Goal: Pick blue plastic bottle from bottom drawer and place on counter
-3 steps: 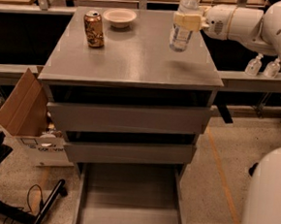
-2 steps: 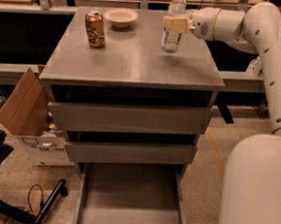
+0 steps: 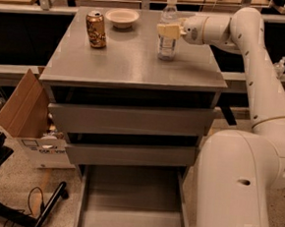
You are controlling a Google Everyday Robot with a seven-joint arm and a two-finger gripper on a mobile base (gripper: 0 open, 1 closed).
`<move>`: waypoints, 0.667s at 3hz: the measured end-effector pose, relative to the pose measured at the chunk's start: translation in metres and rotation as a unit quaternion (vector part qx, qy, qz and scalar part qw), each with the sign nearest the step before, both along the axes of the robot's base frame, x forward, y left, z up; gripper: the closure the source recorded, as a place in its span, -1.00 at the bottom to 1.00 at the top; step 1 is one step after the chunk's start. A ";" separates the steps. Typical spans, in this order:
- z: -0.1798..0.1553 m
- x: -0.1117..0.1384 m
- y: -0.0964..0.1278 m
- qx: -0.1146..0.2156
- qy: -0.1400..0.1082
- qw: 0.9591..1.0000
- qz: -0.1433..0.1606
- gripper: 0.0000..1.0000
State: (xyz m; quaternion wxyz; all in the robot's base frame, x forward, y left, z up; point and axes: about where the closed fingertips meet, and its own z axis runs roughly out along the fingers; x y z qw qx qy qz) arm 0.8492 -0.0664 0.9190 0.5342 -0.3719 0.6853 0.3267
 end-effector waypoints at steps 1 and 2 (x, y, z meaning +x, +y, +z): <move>0.001 0.001 0.000 0.000 0.004 1.000 0.000 1.00; 0.002 0.001 0.000 0.000 0.004 1.000 0.000 0.64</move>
Offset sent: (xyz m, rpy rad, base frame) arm 0.0012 0.0002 0.0003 -0.0003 0.0076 0.0001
